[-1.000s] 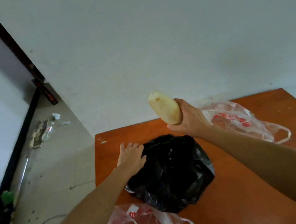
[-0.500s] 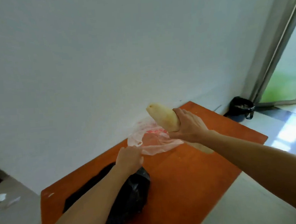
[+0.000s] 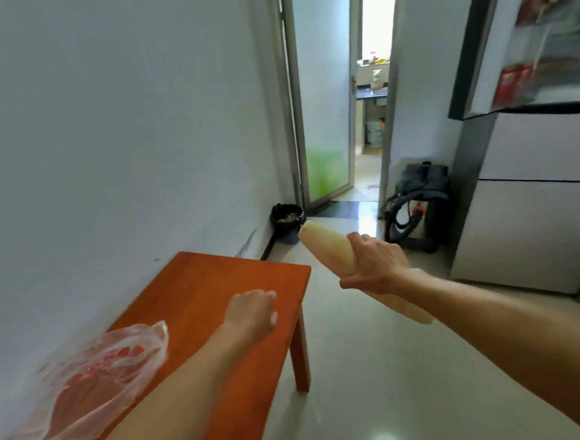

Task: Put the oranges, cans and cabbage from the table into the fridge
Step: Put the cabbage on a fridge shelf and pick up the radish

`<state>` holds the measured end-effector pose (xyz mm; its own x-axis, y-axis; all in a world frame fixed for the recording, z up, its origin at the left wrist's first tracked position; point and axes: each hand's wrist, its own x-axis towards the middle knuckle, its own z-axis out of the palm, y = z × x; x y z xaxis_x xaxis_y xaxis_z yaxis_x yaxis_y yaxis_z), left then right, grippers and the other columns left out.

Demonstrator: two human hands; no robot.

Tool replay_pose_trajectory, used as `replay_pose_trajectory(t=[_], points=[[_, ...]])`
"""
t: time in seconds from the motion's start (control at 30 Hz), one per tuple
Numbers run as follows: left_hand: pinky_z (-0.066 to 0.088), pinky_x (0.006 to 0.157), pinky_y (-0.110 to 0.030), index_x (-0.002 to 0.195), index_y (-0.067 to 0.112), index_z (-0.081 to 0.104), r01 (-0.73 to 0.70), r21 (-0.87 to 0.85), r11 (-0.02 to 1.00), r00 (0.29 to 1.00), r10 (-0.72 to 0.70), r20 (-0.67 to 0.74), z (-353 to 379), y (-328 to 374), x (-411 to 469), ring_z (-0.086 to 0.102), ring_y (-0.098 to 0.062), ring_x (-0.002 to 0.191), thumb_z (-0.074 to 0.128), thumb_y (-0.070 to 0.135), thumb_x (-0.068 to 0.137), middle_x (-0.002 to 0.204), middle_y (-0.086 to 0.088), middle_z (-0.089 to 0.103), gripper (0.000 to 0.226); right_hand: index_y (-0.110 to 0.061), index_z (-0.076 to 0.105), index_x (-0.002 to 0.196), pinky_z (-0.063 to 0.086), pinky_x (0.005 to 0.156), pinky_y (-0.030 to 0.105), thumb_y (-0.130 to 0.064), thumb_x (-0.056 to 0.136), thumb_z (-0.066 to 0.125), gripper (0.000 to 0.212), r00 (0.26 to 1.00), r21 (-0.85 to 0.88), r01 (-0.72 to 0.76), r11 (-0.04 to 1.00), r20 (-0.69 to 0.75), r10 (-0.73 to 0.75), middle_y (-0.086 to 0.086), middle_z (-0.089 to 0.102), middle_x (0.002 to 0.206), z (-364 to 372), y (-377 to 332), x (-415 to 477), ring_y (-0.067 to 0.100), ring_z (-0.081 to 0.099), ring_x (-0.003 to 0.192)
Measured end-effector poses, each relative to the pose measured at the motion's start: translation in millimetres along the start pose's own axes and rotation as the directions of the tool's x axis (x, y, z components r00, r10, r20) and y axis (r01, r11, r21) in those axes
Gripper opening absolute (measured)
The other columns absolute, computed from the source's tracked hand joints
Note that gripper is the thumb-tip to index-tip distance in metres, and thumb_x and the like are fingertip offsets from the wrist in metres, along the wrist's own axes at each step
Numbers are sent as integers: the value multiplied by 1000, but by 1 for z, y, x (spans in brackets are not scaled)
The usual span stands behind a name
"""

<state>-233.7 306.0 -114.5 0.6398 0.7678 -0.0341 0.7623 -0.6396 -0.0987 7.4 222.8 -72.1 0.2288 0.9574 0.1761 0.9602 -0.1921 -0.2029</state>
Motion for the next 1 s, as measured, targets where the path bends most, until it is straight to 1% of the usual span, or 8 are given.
replay_pose_trajectory(t=[0.1,0.2,0.27,0.33,0.47,0.63,0.77,1.0], points=[[48,78,-35,105,17,56,-124,13,992,992,124,-1,0,48,72,62,-25,94,50,32,93,104,-5,64,20,-24,44,114,46,72,33,-59,59,70,70,992,-38,-126,991,11,127,0,59,100,-3,75,11,21,56,84],[48,80,-35,112,16,57,-232,6,973,973,232,0,1,94,147,60,-27,100,49,35,93,113,-5,63,28,-25,44,113,41,67,31,-60,59,70,69,975,-74,-220,973,0,221,-1,57,99,-8,141,25,20,56,85],[47,82,-35,117,17,56,-305,10,952,952,305,-3,-5,128,194,60,-26,102,49,36,94,116,-4,62,31,-27,44,112,44,67,31,-62,58,69,69,960,-84,-280,956,-16,280,-2,57,99,-14,182,32,19,55,83],[44,80,-34,119,18,55,-387,33,921,922,388,-15,-15,165,239,59,-26,103,48,37,94,116,-4,62,32,-29,43,116,49,72,34,-63,57,68,72,939,-81,-344,936,-47,341,-3,58,103,-22,224,35,18,56,86],[44,82,-34,120,19,56,-519,43,854,853,520,-35,-36,245,310,59,-24,103,49,38,94,114,-2,62,32,-30,39,130,42,73,30,-60,62,71,82,889,-67,-453,889,-110,445,-5,57,114,-39,299,27,18,55,98],[47,80,-36,111,17,56,-664,64,745,744,667,-40,-53,357,378,59,-25,98,49,35,93,108,-5,62,26,-29,37,132,47,80,35,-66,59,65,86,794,-28,-604,797,-113,598,-4,56,116,-56,403,11,20,56,101],[45,73,-36,105,13,55,-733,87,674,673,738,-49,-65,450,430,58,-28,92,45,29,93,101,-6,60,21,-28,41,124,49,79,37,-65,58,65,79,747,-22,-659,752,-132,651,-3,58,113,-71,498,7,21,57,97],[44,76,-36,111,14,54,-736,108,668,662,744,-91,-113,586,537,59,-28,99,46,31,95,110,-7,62,25,-26,40,128,43,75,33,-62,63,69,80,673,33,-723,690,-190,715,-3,53,117,-138,656,42,21,57,97]])
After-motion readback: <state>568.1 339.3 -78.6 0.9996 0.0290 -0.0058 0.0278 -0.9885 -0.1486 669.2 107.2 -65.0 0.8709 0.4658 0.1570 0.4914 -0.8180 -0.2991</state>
